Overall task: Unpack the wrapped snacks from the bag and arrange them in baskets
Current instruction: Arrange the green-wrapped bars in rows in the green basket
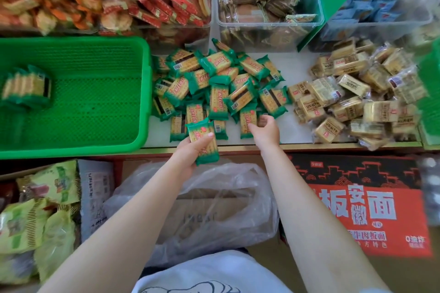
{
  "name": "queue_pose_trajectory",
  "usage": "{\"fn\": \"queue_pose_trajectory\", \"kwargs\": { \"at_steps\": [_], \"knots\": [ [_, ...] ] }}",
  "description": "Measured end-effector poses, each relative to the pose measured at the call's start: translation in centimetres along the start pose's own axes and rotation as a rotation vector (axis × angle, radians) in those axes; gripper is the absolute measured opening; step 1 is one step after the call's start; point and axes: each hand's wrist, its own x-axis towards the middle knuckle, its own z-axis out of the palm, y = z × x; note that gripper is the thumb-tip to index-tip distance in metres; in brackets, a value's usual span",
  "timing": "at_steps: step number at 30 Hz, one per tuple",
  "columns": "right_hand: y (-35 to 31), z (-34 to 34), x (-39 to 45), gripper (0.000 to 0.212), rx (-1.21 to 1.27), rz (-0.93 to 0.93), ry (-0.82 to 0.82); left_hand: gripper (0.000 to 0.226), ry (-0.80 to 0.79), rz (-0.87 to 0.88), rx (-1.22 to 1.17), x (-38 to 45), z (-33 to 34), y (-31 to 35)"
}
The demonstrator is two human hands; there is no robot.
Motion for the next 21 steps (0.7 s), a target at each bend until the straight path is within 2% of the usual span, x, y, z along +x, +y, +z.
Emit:
{"fn": "queue_pose_trajectory", "kwargs": {
  "at_steps": [4,8,11,13,15,17,18,20,21],
  "knots": [
    [-0.1,2.2,1.6,0.051,-0.252,-0.011,0.116,0.037,0.017,-0.011,-0.017,0.1,-0.6,-0.2],
    [-0.2,1.9,1.5,0.044,-0.330,0.040,0.102,0.035,0.013,-0.002,-0.017,0.2,-0.7,-0.3],
    [-0.2,0.4,0.1,0.032,-0.139,0.070,0.070,0.034,0.016,-0.003,-0.003,0.3,-0.6,-0.3],
    [-0.3,-0.9,-1.7,0.027,0.031,0.085,0.093,0.042,0.013,-0.017,0.011,0.4,-0.2,-0.2],
    [-0.2,-1.8,-3.6,0.023,0.226,0.093,0.131,0.067,0.008,-0.043,0.039,0.0,0.8,0.2],
    [-0.7,-2.1,-5.4,0.022,0.386,0.093,0.043,0.091,-0.048,-0.069,0.053,-0.2,1.5,0.3],
    [-1.1,-2.0,-6.1,0.022,0.394,0.075,-0.038,0.090,-0.098,-0.070,0.050,-0.3,1.9,0.4],
    [-2.1,-1.9,-6.9,0.025,0.329,0.019,-0.190,0.071,-0.193,-0.048,0.030,-0.7,2.6,0.8],
    [-2.6,-1.9,-6.9,0.025,0.302,0.000,-0.215,0.064,-0.211,-0.039,0.011,-0.9,2.8,0.9]
  ]
}}
